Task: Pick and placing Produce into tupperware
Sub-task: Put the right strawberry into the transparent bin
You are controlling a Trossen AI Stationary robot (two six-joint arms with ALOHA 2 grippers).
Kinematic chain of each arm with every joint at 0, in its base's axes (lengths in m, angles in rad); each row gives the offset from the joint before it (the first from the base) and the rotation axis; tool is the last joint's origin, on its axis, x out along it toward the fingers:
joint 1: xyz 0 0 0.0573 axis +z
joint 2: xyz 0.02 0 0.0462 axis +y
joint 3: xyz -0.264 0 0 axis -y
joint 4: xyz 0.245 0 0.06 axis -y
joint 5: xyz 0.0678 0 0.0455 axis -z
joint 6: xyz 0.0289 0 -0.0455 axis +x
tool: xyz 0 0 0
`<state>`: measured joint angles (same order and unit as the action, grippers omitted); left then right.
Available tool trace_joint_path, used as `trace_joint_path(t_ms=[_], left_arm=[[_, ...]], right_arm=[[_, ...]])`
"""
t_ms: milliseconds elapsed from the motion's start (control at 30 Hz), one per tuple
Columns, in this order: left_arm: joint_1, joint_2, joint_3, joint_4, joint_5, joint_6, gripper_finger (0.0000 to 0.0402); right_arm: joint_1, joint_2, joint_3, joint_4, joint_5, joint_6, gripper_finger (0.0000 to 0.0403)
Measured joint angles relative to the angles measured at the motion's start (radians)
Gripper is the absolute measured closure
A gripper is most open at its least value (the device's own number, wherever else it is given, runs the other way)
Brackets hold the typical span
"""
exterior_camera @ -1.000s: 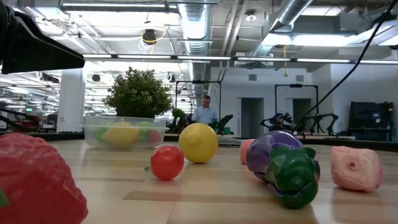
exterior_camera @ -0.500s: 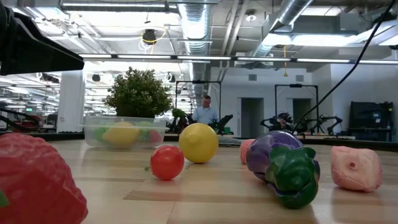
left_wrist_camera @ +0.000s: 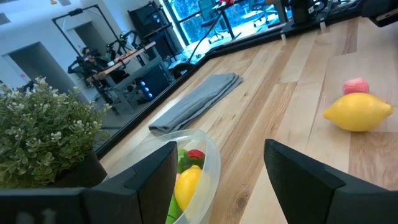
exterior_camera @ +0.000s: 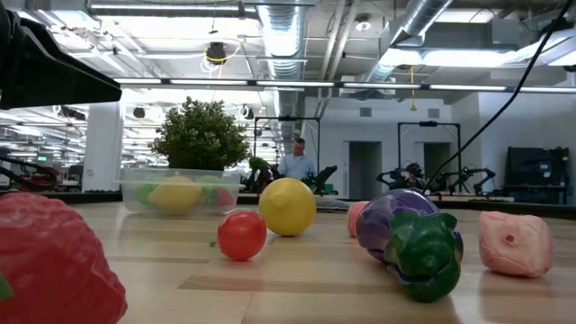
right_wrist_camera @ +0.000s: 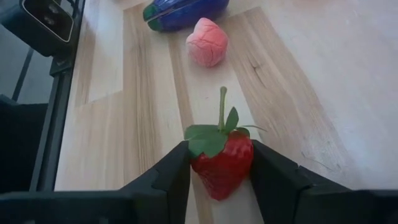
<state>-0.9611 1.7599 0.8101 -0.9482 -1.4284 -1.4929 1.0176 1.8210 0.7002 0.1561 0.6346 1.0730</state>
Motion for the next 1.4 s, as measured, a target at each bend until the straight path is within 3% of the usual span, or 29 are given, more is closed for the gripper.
trace_joint_path(t_ms=[367, 700, 1033, 1400], left_arm=[[0.000, 0.000, 0.000, 0.000, 0.000, 0.000, 0.0171], [0.000, 0.000, 0.000, 0.000, 0.000, 0.000, 0.0171], [0.000, 0.000, 0.000, 0.002, 0.000, 0.000, 0.0171], [0.000, 0.000, 0.000, 0.003, 0.000, 0.001, 0.0171]], right_arm=[[0.000, 0.000, 0.000, 0.003, -0.005, 0.000, 0.0209], [0.000, 0.000, 0.000, 0.003, -0.003, 0.000, 0.0234], [0.001, 0.000, 0.000, 0.009, -0.006, 0.001, 0.0205], [0.001, 0.000, 0.000, 0.008, -0.005, 0.000, 0.0234]])
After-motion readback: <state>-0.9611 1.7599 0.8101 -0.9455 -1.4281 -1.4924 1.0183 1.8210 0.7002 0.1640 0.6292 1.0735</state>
